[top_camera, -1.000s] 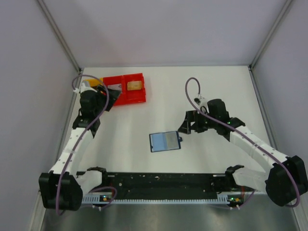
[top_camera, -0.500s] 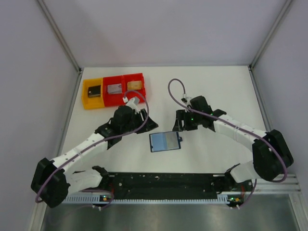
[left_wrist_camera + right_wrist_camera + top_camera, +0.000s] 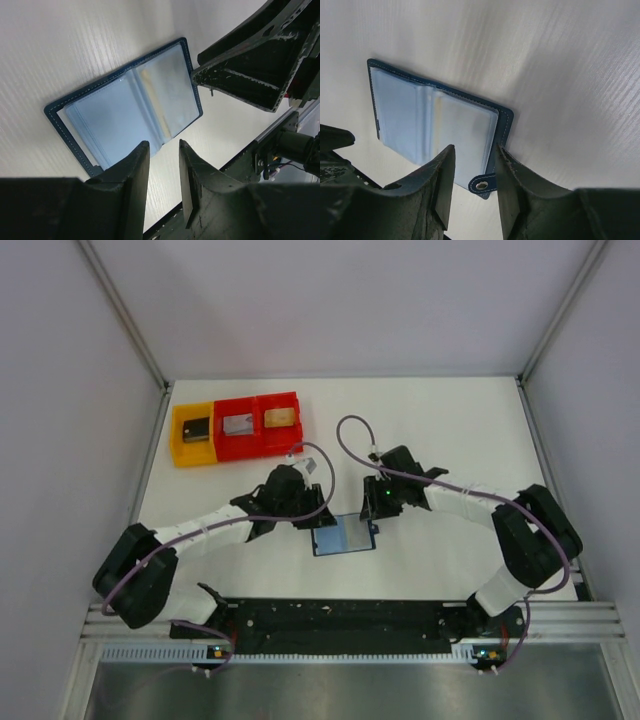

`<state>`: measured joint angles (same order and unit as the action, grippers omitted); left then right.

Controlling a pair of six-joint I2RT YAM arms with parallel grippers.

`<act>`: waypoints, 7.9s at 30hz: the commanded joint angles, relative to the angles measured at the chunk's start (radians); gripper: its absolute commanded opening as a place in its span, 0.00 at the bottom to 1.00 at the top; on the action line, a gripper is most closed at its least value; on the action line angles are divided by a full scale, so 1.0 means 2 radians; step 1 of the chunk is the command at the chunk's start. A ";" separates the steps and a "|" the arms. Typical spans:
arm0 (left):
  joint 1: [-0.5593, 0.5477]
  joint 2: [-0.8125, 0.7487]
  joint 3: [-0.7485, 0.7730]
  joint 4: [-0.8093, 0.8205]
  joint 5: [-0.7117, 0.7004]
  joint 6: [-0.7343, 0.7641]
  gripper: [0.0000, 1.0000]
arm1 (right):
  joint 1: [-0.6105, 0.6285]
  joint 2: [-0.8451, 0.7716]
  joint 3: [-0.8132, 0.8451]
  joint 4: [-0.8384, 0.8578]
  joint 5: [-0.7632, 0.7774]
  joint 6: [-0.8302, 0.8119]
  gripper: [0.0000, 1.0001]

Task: Take the credit cards out of the card holder
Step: Place the credit card in the storage box, then remove the credit card from the card holder, then place the credit card in the storage box.

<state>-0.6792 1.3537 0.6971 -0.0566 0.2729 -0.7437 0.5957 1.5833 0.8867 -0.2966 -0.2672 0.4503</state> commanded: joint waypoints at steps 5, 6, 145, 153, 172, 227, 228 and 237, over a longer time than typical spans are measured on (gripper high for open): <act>-0.013 0.033 -0.024 0.020 0.004 0.004 0.26 | 0.009 0.024 0.015 0.037 -0.003 0.003 0.30; -0.015 0.036 -0.026 0.018 0.002 0.001 0.25 | 0.010 0.026 0.015 0.037 -0.003 0.003 0.30; -0.023 -0.008 -0.089 0.014 -0.079 -0.095 0.00 | -0.012 0.093 -0.136 0.405 -0.231 0.151 0.00; -0.023 -0.038 -0.083 0.084 -0.035 -0.085 0.08 | -0.016 0.105 -0.128 0.414 -0.251 0.148 0.00; -0.020 0.066 -0.092 0.071 -0.077 -0.110 0.00 | -0.029 0.117 -0.137 0.424 -0.257 0.148 0.00; -0.005 -0.208 0.026 -0.013 0.092 0.223 0.86 | -0.013 -0.206 -0.035 0.131 -0.377 -0.125 0.00; -0.004 -0.212 0.026 -0.010 0.102 0.228 0.86 | -0.012 -0.210 -0.036 0.139 -0.383 -0.124 0.00; -0.003 -0.271 -0.059 0.158 0.158 0.148 0.82 | -0.012 -0.247 -0.051 0.246 -0.405 -0.062 0.00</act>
<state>-0.6888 0.8497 0.6468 0.0299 0.4892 -0.3767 0.5625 1.1305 0.7685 0.0189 -1.0183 0.2577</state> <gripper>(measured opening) 0.832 0.006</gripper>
